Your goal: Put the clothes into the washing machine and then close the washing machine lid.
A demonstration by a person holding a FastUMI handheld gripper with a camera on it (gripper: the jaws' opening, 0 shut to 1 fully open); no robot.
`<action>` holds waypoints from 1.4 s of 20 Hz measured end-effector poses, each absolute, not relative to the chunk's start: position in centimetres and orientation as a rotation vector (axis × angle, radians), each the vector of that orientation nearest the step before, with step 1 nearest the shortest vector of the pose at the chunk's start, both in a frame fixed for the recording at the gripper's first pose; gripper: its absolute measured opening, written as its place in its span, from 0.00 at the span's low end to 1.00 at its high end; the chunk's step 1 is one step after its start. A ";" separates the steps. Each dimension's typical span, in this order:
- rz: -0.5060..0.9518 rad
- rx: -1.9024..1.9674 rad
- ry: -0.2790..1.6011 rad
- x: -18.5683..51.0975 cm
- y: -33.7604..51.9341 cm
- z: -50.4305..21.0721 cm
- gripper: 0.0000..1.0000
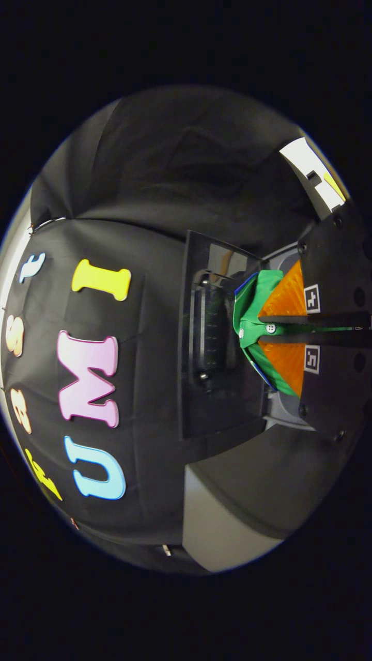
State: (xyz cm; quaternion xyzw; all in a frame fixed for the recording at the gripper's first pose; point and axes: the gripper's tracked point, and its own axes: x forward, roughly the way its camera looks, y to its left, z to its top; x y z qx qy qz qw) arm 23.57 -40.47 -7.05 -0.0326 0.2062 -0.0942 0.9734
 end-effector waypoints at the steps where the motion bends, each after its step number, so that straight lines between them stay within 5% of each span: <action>1: -0.190 -0.068 0.445 23.6 -40.7 -9.0 0.08; 16: -0.120 -0.025 0.769 24.1 -41.8 -25.7 0.08; 28: -0.095 0.035 0.915 24.1 -41.8 -30.1 0.08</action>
